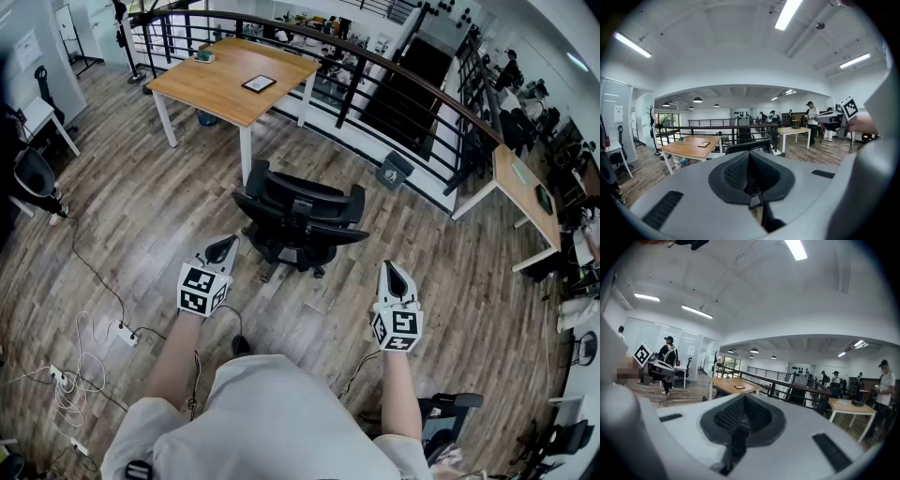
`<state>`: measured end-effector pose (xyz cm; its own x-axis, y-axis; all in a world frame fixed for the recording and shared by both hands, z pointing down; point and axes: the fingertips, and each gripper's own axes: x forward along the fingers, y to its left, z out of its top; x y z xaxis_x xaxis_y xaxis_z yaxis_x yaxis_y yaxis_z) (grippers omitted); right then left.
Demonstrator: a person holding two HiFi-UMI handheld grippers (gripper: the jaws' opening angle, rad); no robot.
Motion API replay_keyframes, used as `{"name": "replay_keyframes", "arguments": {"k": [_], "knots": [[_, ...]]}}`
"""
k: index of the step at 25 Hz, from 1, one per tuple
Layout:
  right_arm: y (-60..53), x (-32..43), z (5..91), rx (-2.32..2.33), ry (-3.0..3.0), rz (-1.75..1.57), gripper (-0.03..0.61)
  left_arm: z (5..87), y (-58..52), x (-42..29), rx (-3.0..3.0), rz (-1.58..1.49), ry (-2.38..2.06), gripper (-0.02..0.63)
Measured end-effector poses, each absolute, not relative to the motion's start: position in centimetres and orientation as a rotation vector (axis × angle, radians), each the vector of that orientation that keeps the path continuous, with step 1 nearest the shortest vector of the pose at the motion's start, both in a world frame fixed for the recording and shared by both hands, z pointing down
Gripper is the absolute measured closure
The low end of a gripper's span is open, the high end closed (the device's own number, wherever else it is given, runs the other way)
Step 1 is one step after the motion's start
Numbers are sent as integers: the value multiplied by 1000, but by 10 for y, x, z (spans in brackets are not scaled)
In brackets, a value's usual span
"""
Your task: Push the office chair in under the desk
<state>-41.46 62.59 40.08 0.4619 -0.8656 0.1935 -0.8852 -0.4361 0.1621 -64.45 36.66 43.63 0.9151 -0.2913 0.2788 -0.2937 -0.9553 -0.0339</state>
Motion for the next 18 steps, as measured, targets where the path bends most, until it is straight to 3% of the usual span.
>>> {"name": "replay_keyframes", "arguments": {"k": [18], "knots": [[598,-420,399,2492,-1478,121,574,440,339,-646,3053,450,-421,618]]}}
